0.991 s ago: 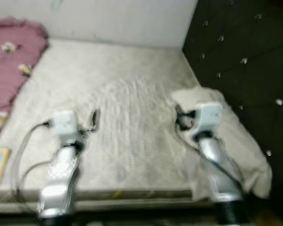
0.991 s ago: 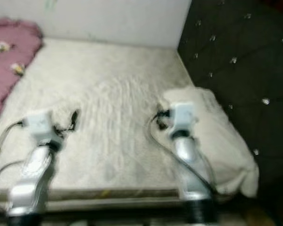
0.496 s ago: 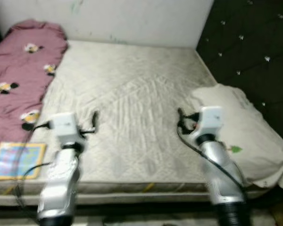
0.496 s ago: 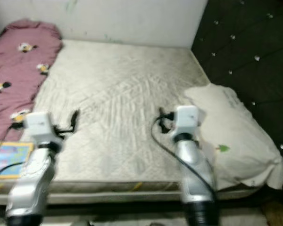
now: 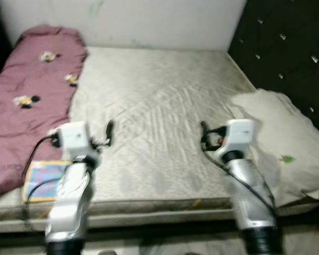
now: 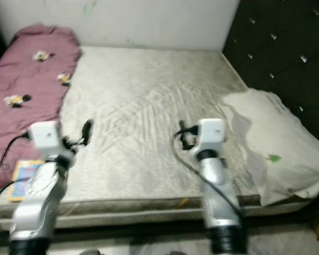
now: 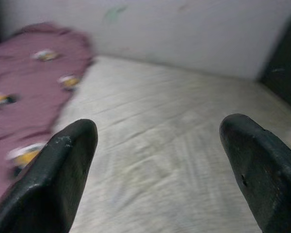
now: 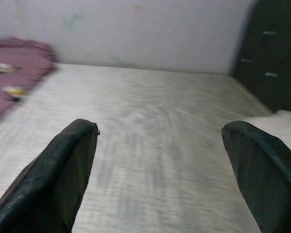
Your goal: Clean up the room
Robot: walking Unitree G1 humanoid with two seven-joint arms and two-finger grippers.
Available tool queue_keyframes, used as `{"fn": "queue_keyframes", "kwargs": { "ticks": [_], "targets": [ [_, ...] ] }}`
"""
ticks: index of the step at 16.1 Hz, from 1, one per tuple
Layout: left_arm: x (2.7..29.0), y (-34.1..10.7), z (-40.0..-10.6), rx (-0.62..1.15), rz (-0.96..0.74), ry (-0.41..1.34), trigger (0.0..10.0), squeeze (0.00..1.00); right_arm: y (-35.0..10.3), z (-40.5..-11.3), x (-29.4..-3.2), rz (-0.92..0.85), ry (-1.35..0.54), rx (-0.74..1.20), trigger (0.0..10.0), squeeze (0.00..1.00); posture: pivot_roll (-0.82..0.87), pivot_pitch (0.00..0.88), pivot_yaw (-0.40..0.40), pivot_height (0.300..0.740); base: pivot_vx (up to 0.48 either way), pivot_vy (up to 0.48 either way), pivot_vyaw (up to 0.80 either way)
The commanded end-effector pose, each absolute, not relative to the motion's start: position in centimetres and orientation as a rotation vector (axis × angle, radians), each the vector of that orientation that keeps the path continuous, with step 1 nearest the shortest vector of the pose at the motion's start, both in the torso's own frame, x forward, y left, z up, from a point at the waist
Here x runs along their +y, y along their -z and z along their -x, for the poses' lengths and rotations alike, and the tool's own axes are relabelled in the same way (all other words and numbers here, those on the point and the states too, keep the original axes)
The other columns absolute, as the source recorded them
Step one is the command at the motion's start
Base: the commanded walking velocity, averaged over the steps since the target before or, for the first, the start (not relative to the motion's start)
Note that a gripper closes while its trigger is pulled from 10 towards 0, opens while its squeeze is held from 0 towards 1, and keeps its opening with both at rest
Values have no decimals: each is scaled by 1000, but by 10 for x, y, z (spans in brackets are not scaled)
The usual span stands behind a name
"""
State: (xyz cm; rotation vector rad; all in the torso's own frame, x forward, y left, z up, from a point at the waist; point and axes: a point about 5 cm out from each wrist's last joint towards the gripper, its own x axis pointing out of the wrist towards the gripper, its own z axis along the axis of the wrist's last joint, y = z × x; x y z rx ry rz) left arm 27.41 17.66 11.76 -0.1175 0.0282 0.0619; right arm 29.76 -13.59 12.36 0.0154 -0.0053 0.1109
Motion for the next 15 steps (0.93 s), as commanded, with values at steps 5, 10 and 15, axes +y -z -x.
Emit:
{"fn": "queue_keyframes", "kwargs": {
  "ticks": [5,10,15],
  "targets": [
    [171,-121,-277,12,121,-57,10000,0,-124,-298,-144,15,-101,-3,10000,0,-18,10,-65,740,0,480,0],
    [171,-122,-277,7,115,-51,10000,0,-124,-297,-142,8,-115,-4,10000,0,-18,10,-65,740,0,480,0],
    [171,-123,-277,1,105,-52,10000,0,-124,-297,-141,8,-120,-4,10000,0,-18,14,-65,740,0,450,0]
  ]
}}
